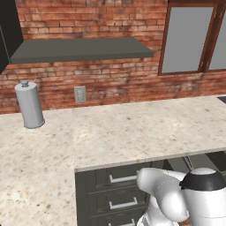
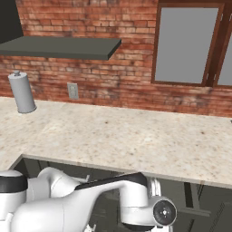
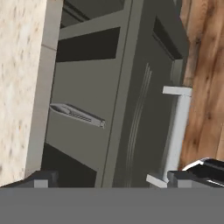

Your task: Take the tongs from the drawer on the right and place them on the dining counter next to the tray containing the kebab skewer.

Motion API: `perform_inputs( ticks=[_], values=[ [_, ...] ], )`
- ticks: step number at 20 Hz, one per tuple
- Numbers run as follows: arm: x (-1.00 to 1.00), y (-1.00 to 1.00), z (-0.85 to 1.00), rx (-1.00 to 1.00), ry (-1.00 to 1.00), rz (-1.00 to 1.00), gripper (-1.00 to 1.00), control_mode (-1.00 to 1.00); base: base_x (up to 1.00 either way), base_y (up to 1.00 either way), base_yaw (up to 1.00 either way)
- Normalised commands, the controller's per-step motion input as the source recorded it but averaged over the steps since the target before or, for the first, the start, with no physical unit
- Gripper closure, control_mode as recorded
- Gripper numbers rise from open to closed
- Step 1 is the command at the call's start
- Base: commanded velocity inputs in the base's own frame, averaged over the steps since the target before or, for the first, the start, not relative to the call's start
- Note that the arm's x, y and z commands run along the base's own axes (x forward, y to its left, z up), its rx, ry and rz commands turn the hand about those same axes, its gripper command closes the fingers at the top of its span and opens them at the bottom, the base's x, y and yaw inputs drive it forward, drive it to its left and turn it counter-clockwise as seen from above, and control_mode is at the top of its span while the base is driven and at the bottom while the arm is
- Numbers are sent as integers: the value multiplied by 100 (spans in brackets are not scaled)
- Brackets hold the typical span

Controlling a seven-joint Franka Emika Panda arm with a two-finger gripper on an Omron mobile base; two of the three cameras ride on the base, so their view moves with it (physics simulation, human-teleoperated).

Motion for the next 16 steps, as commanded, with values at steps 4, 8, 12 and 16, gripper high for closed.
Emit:
perform_inputs(
  ticks=[4,8,12,16],
  values=[
    [22,0,0,0,12,0,-100,-100,0,0,0],
    [1,7,-1,-2,10,3,-100,-100,0,0,0],
    [13,7,0,-9,13,14,-100,-100,0,0,0],
    [12,1,-2,-18,9,26,-100,-100,0,0,0]
  ],
)
